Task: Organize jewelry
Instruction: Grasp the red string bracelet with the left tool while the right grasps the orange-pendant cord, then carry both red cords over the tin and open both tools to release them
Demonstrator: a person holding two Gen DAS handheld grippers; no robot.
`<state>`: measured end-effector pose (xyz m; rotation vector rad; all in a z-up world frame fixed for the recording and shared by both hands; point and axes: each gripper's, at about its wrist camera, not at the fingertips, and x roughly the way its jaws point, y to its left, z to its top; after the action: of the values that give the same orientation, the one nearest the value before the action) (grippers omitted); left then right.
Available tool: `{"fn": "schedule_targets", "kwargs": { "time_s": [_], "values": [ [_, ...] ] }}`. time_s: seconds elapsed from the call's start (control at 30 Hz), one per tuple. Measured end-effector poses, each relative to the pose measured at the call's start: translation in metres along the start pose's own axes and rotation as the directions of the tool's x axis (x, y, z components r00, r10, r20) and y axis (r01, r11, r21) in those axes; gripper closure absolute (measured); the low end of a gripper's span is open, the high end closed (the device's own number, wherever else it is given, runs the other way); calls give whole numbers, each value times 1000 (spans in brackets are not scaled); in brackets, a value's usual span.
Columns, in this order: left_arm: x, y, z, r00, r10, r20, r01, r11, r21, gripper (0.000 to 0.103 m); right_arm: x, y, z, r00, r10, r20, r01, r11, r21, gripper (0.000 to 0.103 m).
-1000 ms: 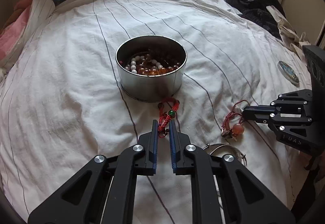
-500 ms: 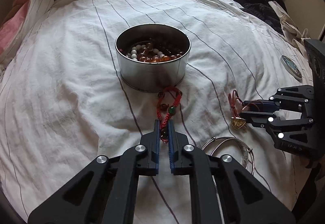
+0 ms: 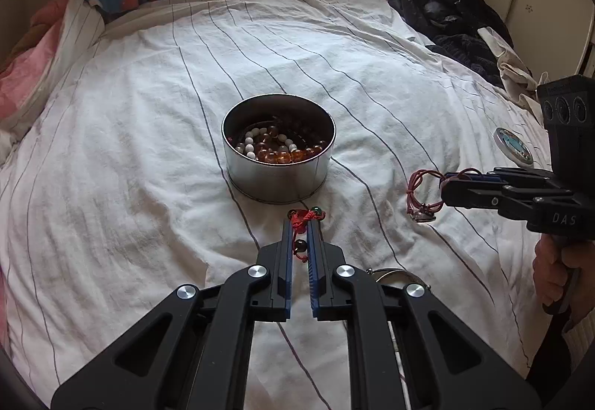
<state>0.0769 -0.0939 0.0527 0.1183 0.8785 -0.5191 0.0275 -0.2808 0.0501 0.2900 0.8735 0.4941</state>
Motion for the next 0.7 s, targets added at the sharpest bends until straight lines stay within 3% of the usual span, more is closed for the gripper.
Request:
{"fn": "schedule_targets", "kwargs": {
  "time_s": [0.2,0.6,0.7],
  "values": [
    [-6,-4,1,999,51,14,-51,998,41,96,-7,-1,4,998,27,48,-28,999,16,85],
    [-15,-10,1,992,116,44,-119,989,90,96,-1,5,4,999,26,33,-26,1000,-14,85],
    [-20,-11,4,993,105,58,-110,990,85,96,-2,8,5,998,37,44,-36,999,-25,85]
  ]
}}
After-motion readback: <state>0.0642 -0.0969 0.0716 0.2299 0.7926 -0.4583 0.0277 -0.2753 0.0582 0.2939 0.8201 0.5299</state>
